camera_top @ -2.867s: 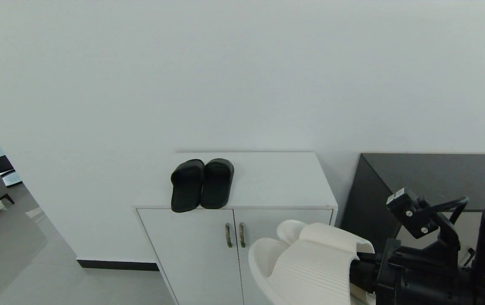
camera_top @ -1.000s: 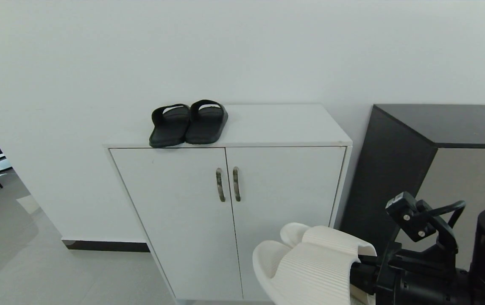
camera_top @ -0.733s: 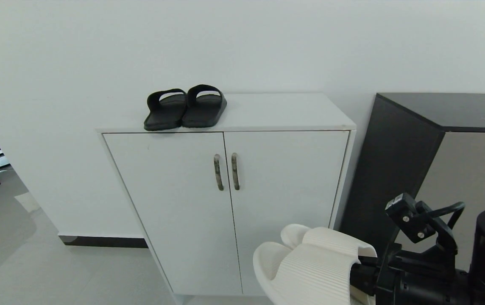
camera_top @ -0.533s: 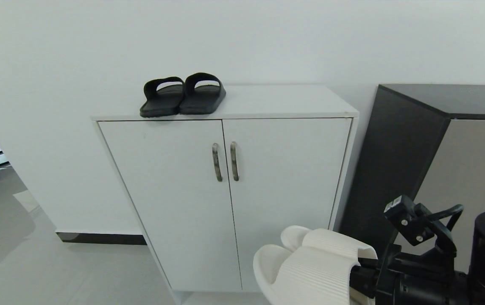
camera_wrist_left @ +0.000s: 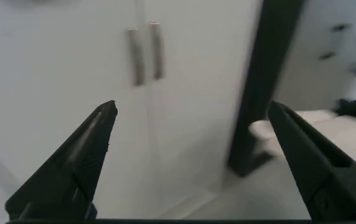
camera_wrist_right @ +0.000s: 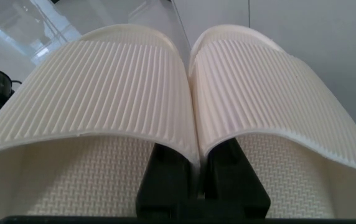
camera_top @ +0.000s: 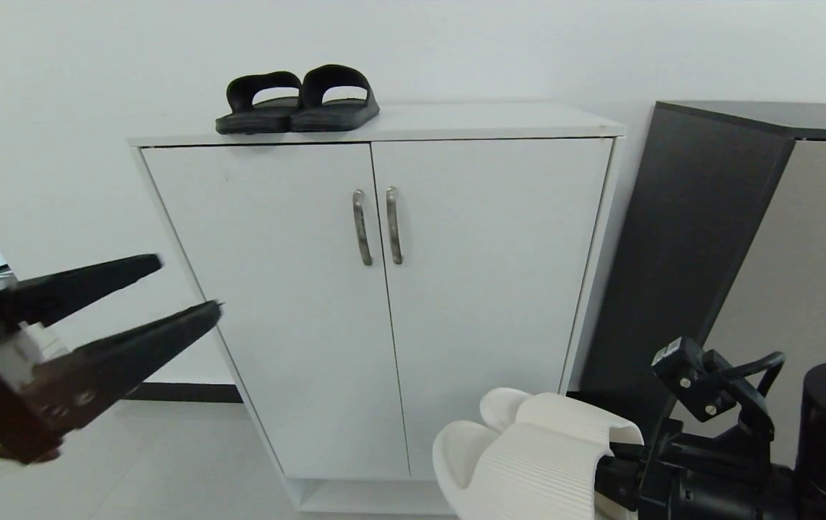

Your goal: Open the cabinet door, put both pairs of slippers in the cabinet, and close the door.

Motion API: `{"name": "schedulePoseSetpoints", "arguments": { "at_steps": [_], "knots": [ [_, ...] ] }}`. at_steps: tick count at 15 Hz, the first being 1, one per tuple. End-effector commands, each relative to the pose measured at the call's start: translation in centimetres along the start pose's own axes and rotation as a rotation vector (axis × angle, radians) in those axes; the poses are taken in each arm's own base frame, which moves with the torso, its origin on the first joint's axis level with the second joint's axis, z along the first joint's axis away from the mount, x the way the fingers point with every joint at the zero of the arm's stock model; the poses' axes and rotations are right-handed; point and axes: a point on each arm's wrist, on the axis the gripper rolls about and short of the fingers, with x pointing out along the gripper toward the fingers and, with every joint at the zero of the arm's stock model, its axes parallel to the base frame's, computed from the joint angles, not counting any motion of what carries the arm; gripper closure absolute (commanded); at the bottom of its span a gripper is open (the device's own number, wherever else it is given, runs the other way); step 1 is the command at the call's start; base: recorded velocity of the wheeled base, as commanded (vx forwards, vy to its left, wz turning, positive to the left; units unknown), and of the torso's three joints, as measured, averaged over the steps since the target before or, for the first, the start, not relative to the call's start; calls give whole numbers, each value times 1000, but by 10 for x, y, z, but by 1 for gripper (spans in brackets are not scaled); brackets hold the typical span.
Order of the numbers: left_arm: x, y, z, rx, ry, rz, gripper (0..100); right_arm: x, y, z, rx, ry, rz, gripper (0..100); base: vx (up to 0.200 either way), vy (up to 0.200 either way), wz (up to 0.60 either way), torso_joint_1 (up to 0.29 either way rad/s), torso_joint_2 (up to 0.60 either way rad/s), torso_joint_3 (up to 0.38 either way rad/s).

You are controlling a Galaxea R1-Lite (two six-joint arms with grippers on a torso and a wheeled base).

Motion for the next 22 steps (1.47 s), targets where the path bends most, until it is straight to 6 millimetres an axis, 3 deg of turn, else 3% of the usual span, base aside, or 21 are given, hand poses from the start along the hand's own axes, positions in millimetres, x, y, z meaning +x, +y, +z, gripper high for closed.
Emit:
{"name": "schedulePoseSetpoints", "arguments": {
  "at_steps": [1, 3, 8, 11, 13, 18, 22],
  "knots": [
    [70, -3, 3, -113, 66, -172, 0, 0, 0, 0, -1, -1, -1, 100, 0, 0, 0, -46, 168, 115],
    [95, -6, 9, -177, 75, -235, 0, 0, 0, 0, 1, 0, 1, 100, 0, 0, 0, -19, 73, 41],
    [115, -9, 28, -368, 117, -505, 0, 0, 0, 0, 1, 1, 0, 100, 0, 0, 0, 0, 0, 0],
    [149, 1, 17, -332, 121, -452, 0, 0, 0, -1, 1, 2, 0, 100, 0, 0, 0, 0, 0, 0],
    [178, 20, 4, -294, 105, -336, 0, 0, 0, -1, 2, 7, -1, 100, 0, 0, 0, 0, 0, 0],
    [184, 59, 4, -290, 75, -226, 0, 3, -1, -3, 3, 16, -4, 100, 0, 0, 0, 0, 0, 0],
    [189, 66, -4, -298, 91, -211, 0, 3, -1, -3, 4, 17, -4, 100, 0, 0, 0, 0, 0, 0]
  ]
}}
